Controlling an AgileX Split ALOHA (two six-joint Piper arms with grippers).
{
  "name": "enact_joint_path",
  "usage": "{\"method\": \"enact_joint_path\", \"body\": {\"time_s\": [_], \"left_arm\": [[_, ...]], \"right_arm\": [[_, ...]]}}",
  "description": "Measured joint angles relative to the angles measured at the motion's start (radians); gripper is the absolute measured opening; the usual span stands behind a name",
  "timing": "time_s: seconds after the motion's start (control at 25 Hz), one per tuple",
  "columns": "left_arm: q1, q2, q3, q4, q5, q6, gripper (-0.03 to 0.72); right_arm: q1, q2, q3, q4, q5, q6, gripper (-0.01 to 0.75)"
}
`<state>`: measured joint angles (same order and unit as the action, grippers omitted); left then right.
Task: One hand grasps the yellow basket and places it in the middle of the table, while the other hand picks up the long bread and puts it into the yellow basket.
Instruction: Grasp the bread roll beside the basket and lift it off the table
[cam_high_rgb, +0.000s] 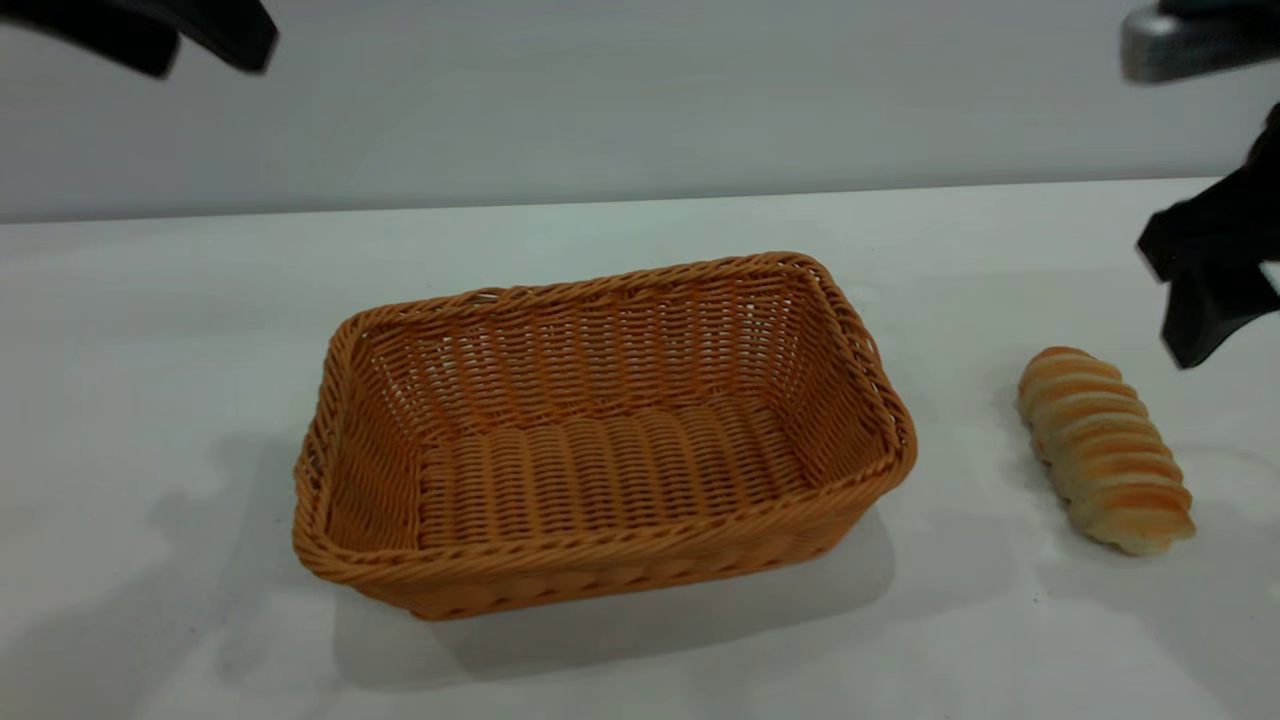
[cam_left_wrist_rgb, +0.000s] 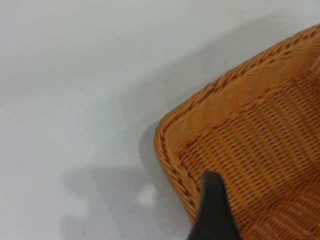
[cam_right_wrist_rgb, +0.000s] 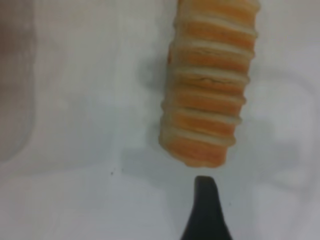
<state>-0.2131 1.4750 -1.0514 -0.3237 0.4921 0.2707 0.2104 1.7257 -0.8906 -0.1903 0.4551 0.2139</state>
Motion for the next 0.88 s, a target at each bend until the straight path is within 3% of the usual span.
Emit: {"method": "enact_joint_path", "body": {"time_s": [0.88], "left_arm": [[0.000, -0.293, 0.002, 0.000, 0.205, -0.003, 0.582]], "right_arm": [[0.000, 0.373, -0.266, 0.016, 0.031, -0.067, 0.592]]}}
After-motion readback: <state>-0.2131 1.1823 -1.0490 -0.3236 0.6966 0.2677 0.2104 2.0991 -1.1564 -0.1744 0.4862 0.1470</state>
